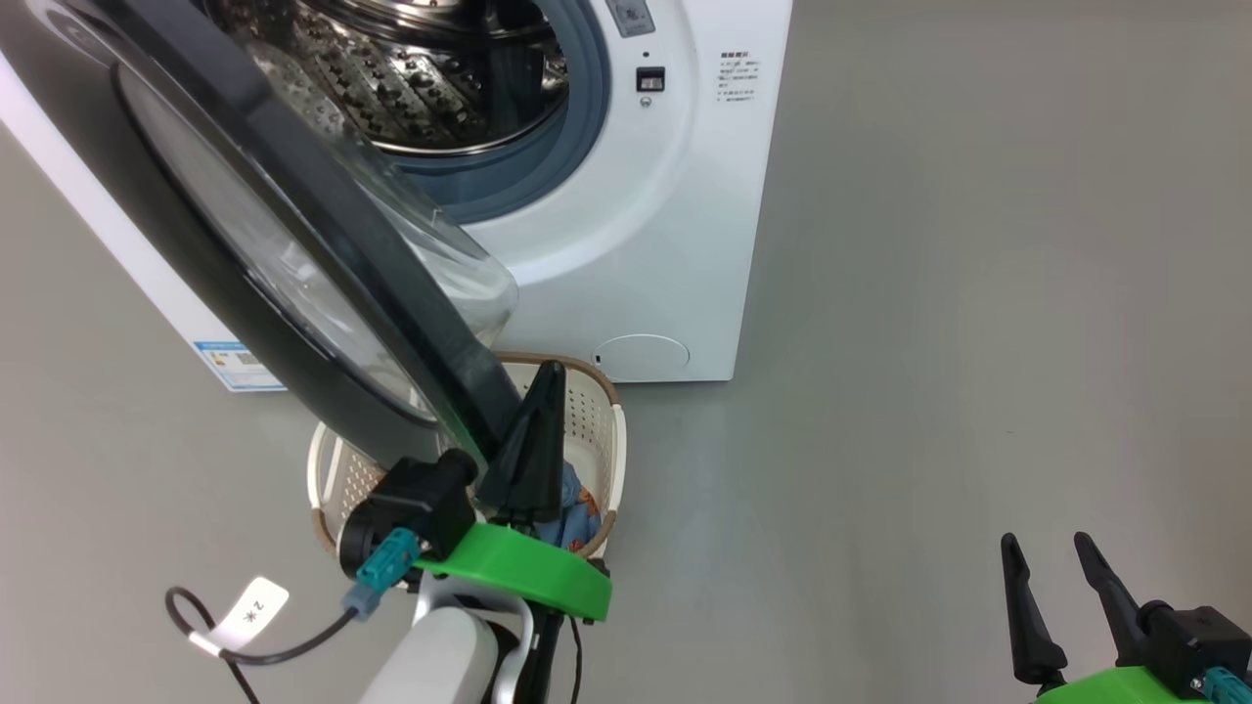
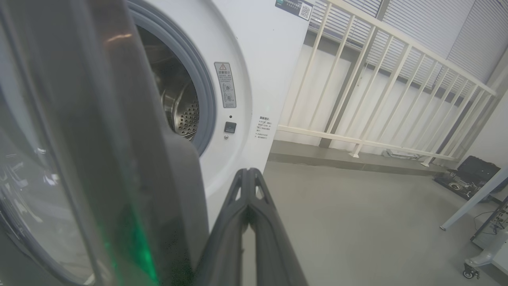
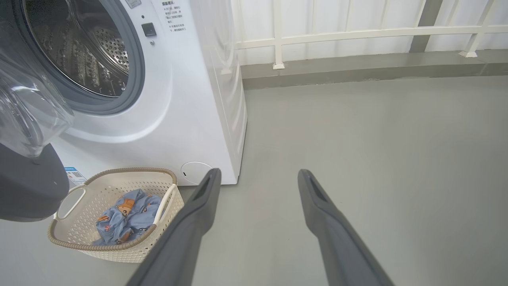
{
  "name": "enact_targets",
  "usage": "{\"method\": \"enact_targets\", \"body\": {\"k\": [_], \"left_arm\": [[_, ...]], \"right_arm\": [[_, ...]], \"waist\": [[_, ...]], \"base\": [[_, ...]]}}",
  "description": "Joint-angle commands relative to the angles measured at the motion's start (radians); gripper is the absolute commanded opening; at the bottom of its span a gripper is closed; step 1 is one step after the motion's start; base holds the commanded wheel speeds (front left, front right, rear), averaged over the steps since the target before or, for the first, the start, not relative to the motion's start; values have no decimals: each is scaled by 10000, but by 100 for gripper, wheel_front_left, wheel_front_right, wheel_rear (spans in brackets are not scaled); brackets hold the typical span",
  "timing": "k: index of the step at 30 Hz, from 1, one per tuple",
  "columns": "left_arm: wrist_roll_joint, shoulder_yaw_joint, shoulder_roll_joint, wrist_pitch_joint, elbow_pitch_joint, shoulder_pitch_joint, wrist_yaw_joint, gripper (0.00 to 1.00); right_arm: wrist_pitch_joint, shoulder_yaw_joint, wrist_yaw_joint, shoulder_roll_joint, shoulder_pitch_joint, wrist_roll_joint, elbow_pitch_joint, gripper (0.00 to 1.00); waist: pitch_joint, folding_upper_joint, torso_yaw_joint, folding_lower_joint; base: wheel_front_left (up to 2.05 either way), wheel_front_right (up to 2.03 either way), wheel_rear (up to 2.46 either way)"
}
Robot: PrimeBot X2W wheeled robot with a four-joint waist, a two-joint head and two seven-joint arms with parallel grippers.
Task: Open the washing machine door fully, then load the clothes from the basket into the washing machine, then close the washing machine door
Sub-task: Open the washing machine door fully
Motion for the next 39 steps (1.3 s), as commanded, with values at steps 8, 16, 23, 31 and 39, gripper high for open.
{"method": "enact_targets", "body": {"k": [8,16,23,31,39], "left_arm": [[141,785,213,-135,-523,406,99,0],[341,1105,277,-135,-744,782,116,0],[492,1224,266,-135,-1238,1140,227,0],[559,1243,252,-135,-1637,1367,375,0],[714,1245,301,-135,-1958,1645,525,0]], "right_arm": [[-96,262,44,-131,-500,77,-85,100],[-115,176,44,-131,-476,108,5,100],[-67,142,44,-131,-431,165,37,100],[14,45,44,-131,-391,98,-81,100],[41,26,44,-131,-359,52,-127,100]], "waist": [[79,-1,91,0],[44,-1,219,0],[12,-1,431,0],[78,-1,931,0],[104,-1,1451,0]], "base": [[0,0,0],[0,0,0],[0,0,0],[0,0,0],[0,0,0]]}}
